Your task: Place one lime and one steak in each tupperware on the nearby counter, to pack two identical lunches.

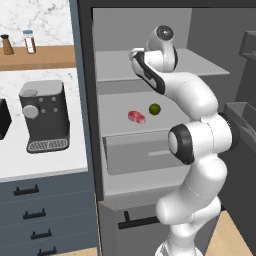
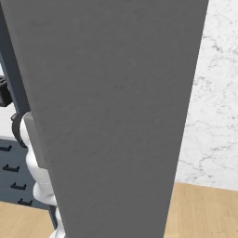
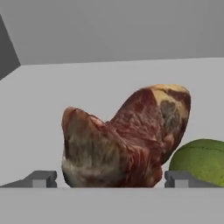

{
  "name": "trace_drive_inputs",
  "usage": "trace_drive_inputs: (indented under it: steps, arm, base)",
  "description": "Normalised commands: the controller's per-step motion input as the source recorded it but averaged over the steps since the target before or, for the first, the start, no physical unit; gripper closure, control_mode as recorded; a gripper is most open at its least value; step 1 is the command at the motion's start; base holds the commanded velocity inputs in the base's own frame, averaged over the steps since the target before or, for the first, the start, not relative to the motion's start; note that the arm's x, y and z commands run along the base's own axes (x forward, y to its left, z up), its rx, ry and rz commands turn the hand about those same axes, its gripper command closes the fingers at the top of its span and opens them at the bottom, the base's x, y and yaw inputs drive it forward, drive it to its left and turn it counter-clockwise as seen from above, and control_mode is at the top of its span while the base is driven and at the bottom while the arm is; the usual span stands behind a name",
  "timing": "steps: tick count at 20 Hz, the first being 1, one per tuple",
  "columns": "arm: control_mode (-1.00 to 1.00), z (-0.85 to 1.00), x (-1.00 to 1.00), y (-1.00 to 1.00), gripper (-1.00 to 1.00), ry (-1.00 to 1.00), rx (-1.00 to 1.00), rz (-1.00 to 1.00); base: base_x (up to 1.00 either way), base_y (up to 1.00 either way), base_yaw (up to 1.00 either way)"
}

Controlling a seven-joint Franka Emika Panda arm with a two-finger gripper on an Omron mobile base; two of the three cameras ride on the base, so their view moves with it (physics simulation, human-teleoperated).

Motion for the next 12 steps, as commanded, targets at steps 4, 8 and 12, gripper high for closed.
trace_drive_inputs:
  steps: [4,8,12]
  arm:
    - [-1.0,0.17,0.0,0.04,-1.0,-0.1,-0.02,-0.02]
    - [-1.0,0.0,0.03,0.0,-1.0,0.0,0.0,-0.04]
    - [-1.0,0.0,0.19,0.0,-1.0,0.04,0.0,-0.01]
  base:
    - [0.0,0.0,0.0]
    - [0.0,0.0,0.0]
    - [0.0,0.0,0.0]
